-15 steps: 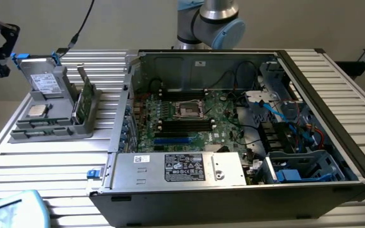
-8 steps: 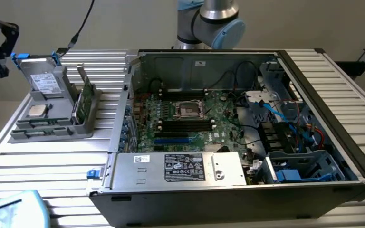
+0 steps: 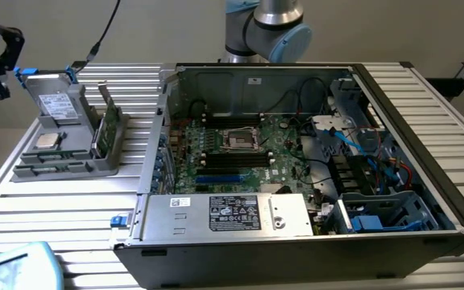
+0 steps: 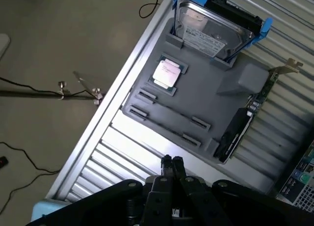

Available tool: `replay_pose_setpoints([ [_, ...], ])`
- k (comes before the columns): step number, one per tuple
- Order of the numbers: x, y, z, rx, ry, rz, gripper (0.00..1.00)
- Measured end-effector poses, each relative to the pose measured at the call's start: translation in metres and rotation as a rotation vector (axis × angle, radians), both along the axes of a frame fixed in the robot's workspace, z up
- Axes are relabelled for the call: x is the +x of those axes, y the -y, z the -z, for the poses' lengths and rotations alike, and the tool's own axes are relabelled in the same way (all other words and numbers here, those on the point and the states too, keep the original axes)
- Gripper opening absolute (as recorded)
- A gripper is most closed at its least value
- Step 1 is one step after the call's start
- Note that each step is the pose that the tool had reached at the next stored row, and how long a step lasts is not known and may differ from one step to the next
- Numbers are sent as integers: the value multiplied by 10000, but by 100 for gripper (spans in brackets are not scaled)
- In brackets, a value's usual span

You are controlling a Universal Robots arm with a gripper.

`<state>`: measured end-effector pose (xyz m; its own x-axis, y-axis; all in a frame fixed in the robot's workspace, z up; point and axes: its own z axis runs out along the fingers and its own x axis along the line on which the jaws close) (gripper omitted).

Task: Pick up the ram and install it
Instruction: 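Pick up the ram and move it above insertion slot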

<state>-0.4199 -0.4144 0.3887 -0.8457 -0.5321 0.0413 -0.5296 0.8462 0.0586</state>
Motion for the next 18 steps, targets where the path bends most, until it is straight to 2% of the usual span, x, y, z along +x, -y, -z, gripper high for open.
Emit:
replay_pose_setpoints([
  [18, 1, 0, 0, 0, 0, -3222, 11],
])
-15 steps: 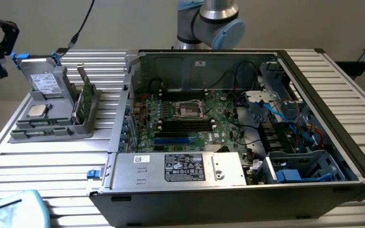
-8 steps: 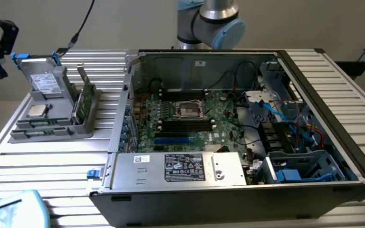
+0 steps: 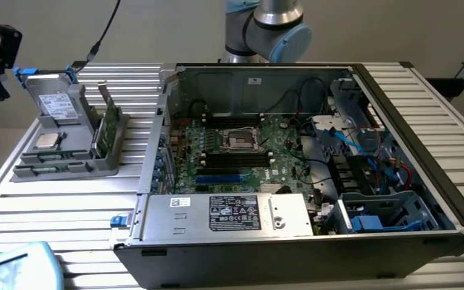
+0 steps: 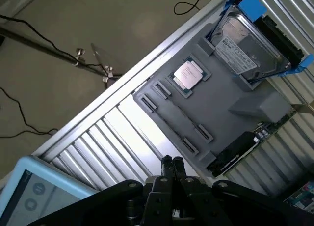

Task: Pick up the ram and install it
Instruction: 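Pick up the ram and move it above insertion slot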

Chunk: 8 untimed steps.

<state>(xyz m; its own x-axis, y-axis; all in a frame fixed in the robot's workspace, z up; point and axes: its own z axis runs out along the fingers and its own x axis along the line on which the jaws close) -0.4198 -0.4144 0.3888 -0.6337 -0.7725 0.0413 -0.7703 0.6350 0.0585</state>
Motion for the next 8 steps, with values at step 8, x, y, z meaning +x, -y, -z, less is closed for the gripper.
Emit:
replay_pose_setpoints([
  [8, 2, 0, 0, 1, 0, -1270, 11],
])
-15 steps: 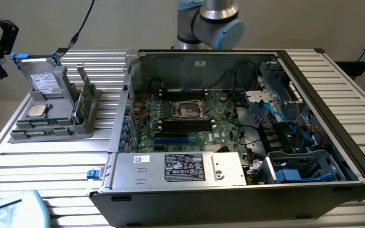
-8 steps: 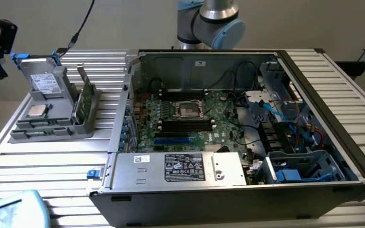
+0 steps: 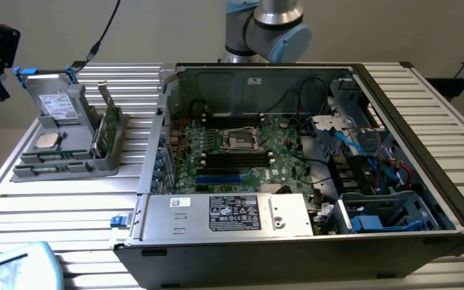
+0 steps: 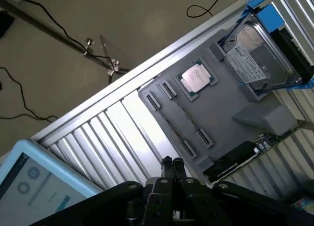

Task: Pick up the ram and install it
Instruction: 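Pick up the ram and move it above insertion slot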

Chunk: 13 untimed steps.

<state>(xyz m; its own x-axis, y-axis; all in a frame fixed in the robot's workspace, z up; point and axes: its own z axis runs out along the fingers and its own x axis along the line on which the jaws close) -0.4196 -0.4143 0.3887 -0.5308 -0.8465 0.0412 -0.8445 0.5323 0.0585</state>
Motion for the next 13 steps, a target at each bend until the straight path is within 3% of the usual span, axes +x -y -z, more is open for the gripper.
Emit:
replay_pose_setpoints([
  [5, 0, 0, 0, 0, -1, -903, 11],
  [13, 9, 0, -3, 11, 2, -1833, 11],
])
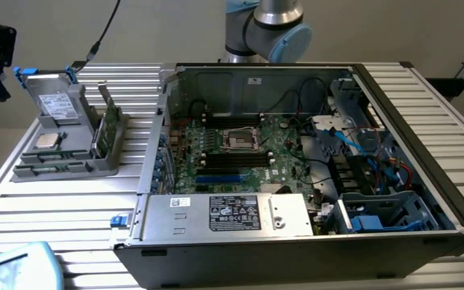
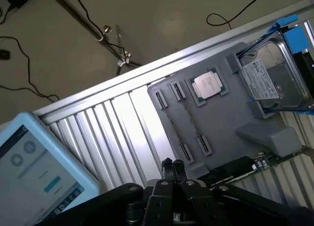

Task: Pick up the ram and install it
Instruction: 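Pick up the ram and move it above insertion slot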

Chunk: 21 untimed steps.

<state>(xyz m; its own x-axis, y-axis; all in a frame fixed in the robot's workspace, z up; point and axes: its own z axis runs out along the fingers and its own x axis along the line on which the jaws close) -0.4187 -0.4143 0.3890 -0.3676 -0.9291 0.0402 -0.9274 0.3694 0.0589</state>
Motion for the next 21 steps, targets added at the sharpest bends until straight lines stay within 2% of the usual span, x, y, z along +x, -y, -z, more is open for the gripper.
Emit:
replay_pose_setpoints([
  [7, 5, 1, -6, 61, 20, -916, 11],
  [17, 4, 1, -7, 66, 15, -2735, 11],
  [21, 6, 0, -11, 90, 17, -3237, 11],
])
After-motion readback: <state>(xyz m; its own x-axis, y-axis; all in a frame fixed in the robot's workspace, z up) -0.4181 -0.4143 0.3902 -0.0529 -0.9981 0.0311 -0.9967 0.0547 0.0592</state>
